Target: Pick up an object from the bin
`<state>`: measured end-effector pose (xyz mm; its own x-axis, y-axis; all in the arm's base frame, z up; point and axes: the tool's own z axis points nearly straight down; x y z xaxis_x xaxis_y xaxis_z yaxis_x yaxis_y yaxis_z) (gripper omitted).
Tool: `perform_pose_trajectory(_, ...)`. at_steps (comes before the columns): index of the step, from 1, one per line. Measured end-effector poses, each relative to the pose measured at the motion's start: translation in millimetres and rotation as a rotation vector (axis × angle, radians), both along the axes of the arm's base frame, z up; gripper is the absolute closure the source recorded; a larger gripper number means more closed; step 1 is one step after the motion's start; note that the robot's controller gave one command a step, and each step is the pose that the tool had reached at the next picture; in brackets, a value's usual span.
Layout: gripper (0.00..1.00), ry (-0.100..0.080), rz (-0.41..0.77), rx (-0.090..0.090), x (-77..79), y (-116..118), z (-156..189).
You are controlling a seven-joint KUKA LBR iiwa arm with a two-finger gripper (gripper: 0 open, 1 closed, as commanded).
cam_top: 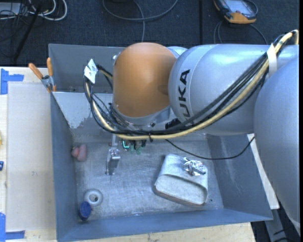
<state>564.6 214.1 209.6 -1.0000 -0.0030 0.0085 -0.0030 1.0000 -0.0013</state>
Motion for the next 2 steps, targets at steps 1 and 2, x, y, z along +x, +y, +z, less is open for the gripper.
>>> perform_pose_trajectory(1, 0.0, -0.007, 0.47, 0.004, -53.1, 33.6, -140.6)
perform_pose_trajectory(2, 0.0, -0.005, 0.884, 0.006, -91.6, 32.0, -109.7)
